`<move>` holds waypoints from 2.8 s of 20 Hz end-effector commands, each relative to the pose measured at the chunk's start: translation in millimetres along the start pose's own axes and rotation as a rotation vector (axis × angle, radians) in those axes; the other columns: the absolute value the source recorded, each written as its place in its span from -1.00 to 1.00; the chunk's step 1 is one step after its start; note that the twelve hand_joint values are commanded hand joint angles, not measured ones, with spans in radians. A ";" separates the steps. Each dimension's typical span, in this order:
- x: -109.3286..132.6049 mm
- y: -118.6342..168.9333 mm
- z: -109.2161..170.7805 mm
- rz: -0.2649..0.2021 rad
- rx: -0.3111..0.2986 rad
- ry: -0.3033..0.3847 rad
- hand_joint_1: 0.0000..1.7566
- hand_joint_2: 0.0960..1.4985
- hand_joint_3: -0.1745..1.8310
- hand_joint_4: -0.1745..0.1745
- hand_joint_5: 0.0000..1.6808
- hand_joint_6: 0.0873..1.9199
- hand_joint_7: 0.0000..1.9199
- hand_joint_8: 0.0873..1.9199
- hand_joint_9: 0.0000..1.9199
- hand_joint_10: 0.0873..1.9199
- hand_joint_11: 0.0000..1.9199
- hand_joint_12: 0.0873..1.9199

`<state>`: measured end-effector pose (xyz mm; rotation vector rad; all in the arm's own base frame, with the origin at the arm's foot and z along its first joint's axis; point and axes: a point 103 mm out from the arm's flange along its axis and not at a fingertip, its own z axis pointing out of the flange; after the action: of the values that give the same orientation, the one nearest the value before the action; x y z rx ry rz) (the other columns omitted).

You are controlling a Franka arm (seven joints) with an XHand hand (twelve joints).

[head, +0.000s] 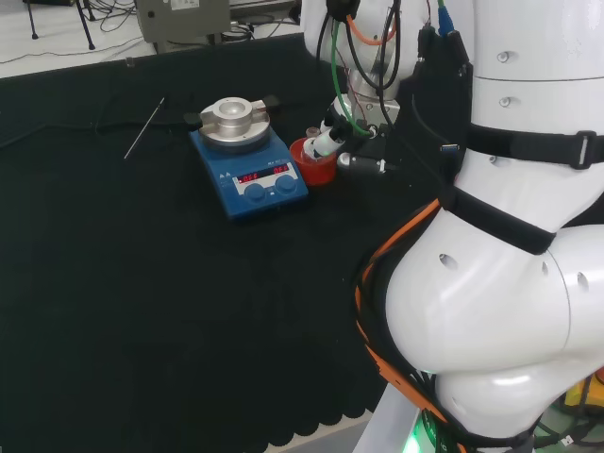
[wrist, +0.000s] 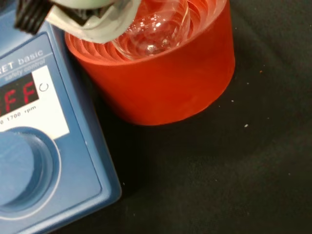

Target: Pick up the round-bottom flask.

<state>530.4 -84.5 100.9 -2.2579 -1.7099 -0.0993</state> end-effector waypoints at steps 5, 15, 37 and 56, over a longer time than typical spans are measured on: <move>-0.7 0.5 2.3 0.008 -0.066 0.082 -0.02 -0.30 -0.18 -0.19 -0.25 -0.31 -0.84 -0.45 -0.65 -0.34 -1.00 0.38; 8.7 3.2 11.5 -0.016 -0.064 0.109 -0.02 -0.31 -0.19 -0.20 -0.27 -0.29 -0.83 -0.44 -0.63 -0.33 -1.00 0.38; 11.4 10.6 12.7 -0.002 -0.089 0.095 0.01 -0.24 -0.20 -0.17 -0.18 -0.25 -0.80 -0.43 -0.59 -0.34 -0.95 0.39; 11.3 13.0 14.4 -0.001 -0.104 0.087 0.05 -0.17 -0.21 -0.09 -0.06 -0.29 -0.74 -0.43 -0.53 -0.36 -0.89 0.36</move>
<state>543.5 -73.6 87.3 -2.2910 -1.6965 -0.2919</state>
